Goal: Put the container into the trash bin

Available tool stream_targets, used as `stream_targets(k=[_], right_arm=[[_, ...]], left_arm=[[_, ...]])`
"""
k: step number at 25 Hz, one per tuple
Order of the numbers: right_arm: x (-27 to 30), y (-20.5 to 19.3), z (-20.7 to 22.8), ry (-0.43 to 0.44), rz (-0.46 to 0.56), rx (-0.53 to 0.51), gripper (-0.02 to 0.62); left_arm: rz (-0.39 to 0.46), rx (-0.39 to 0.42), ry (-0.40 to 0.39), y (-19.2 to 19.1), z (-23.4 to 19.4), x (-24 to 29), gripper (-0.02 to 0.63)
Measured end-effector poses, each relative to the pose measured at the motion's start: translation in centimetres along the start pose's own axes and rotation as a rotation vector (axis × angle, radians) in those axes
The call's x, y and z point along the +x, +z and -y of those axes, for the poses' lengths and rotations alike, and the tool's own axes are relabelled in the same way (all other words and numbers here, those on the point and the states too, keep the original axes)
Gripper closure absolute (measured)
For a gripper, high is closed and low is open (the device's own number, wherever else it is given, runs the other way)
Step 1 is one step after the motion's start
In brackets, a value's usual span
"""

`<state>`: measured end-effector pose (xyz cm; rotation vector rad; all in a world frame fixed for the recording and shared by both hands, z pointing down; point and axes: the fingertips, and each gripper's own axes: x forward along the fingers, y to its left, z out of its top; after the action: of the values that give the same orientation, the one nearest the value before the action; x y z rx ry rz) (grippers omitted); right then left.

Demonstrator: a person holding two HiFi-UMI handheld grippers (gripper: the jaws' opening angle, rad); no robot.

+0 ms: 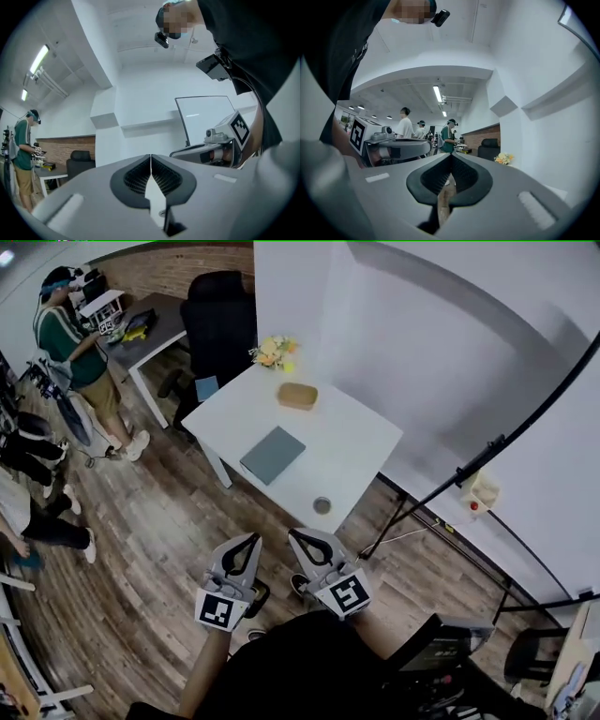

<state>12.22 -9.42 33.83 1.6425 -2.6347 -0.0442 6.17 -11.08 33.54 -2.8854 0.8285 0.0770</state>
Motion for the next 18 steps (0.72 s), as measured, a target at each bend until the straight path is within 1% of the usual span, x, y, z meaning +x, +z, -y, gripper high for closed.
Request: stream_targets(k=[3,5,8,13,18], right_arm=[[-2.1,-0.8,2.1,-0.056,-0.010,0.008,0.586],[-3.4,-1.5,3.3,-0.092,-0.018,0.021,0.586],[-4.6,-2.4,4.3,-0.124,-0.030,0.023,0.586],[-5.1,-3.1,4.7,-0.145,-0.049,0.016,0.586],[-4.2,-3.7,4.6,-0.124,-0.084,0.016,0.586]], left_arm=[[0.009,-0.011,-0.050,-0.2,2.1,2.2,0.600],[-0.008,-0.028,-0.086,-0.7,3.4,3.4,0.600],[-0.021,-0.047,-0.127,-1.2,4.9,4.7,0.600],[-0.029,-0.078,-0.158,-1.7,5.7,5.3,0.600],[-0.039,-0.114,-0.150,-2.4,5.1,5.4,0.600]])
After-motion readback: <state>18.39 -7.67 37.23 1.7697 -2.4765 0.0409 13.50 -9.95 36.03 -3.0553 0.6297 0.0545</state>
